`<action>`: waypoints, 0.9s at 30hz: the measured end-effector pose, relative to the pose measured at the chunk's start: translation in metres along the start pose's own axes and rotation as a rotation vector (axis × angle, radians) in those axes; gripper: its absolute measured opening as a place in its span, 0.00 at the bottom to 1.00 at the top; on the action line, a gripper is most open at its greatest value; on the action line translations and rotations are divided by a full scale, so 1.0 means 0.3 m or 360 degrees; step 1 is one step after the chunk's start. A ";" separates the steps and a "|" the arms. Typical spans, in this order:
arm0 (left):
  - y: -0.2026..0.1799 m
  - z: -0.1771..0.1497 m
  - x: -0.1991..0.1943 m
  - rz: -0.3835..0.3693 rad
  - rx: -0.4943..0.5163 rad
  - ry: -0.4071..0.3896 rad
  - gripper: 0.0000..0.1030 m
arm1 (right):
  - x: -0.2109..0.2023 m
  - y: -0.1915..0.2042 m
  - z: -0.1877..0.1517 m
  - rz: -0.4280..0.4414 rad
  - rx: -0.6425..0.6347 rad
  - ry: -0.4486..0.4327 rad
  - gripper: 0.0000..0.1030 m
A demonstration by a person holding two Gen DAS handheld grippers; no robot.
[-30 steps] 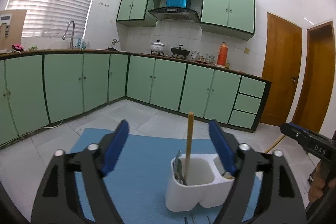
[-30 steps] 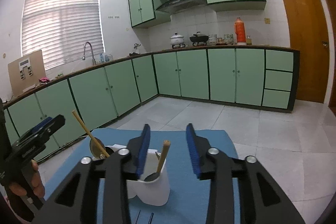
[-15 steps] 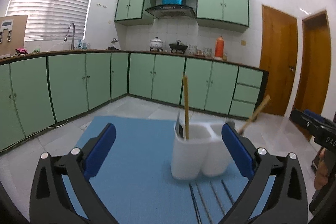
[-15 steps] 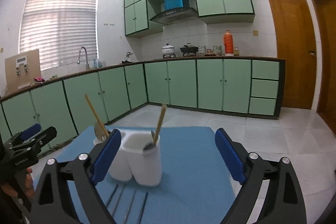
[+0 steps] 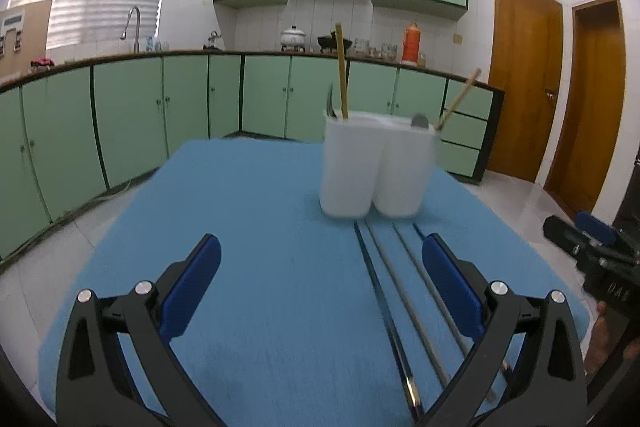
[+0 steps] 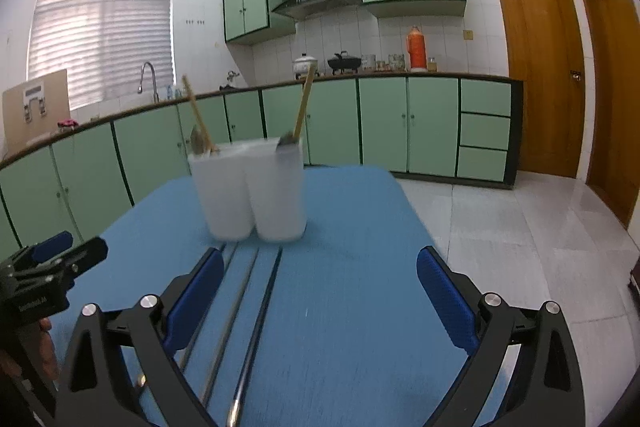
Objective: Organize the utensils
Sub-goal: 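Move both tools back toward the dark chopsticks on the table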
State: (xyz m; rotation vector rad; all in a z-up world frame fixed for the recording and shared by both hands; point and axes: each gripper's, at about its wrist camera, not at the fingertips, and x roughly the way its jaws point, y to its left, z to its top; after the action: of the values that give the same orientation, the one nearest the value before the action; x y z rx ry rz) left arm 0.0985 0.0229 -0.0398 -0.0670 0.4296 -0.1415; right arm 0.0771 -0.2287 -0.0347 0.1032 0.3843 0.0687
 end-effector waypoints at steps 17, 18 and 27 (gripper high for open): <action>-0.004 -0.255 -0.069 0.0065 0.0062 0.0035 0.95 | -0.104 0.092 -0.306 -0.0029 -0.0112 -0.0038 0.70; -0.004 -0.260 -0.070 0.0063 0.0065 0.0038 0.95 | -0.103 0.094 -0.315 -0.0023 -0.0110 -0.0035 0.68; -0.011 -0.292 -0.093 0.0061 0.0065 0.0046 0.95 | -0.111 0.132 -0.355 0.0011 -0.0136 -0.0057 0.40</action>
State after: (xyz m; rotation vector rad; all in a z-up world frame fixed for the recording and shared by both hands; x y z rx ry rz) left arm 0.0362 0.0207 -0.1075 -0.0165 0.4562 -0.1136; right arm 0.0043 -0.1829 -0.1159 0.0215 0.3446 0.0896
